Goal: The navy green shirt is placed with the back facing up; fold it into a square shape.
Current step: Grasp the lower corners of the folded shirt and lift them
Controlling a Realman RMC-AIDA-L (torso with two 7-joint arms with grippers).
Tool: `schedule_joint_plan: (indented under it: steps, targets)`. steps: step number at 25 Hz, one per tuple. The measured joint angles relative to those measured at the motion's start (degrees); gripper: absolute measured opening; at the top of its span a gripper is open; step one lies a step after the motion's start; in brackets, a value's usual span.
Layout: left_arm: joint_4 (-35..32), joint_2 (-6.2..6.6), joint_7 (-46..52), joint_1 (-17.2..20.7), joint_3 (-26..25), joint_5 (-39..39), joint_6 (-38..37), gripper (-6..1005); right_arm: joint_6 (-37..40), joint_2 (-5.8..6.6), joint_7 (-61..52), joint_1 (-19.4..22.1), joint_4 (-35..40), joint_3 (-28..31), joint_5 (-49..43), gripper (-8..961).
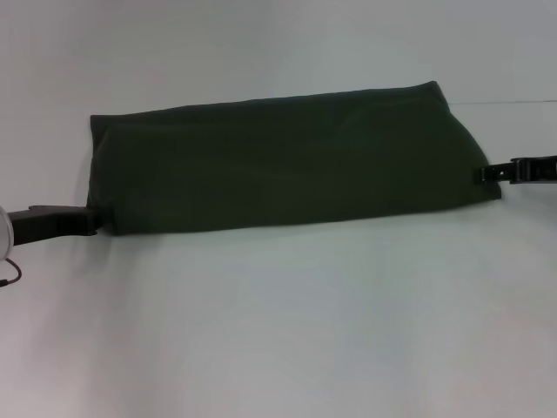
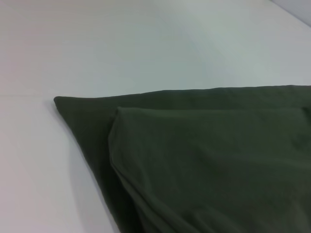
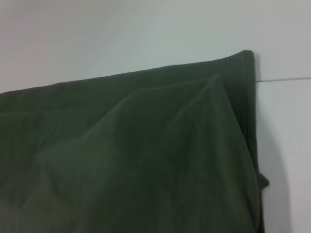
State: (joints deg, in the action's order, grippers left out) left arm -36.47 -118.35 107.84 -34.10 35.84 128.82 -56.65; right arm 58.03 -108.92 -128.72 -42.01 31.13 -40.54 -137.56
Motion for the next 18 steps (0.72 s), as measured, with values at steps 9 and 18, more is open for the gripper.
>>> schedule_joint_plan:
  steps: [9, 18]
  targets:
    - [-0.2, -0.12, 0.0, 0.1, 0.1, -0.1, 0.0, 62, -4.8, -1.50, 0.3, -0.3, -0.7, -1.6, -0.1, 796]
    - [-0.2, -0.13, -0.1, 0.1, 0.1, -0.1, 0.1, 63, -7.9, -2.48, 1.9, -1.0, -2.9, -1.7, -0.1, 793]
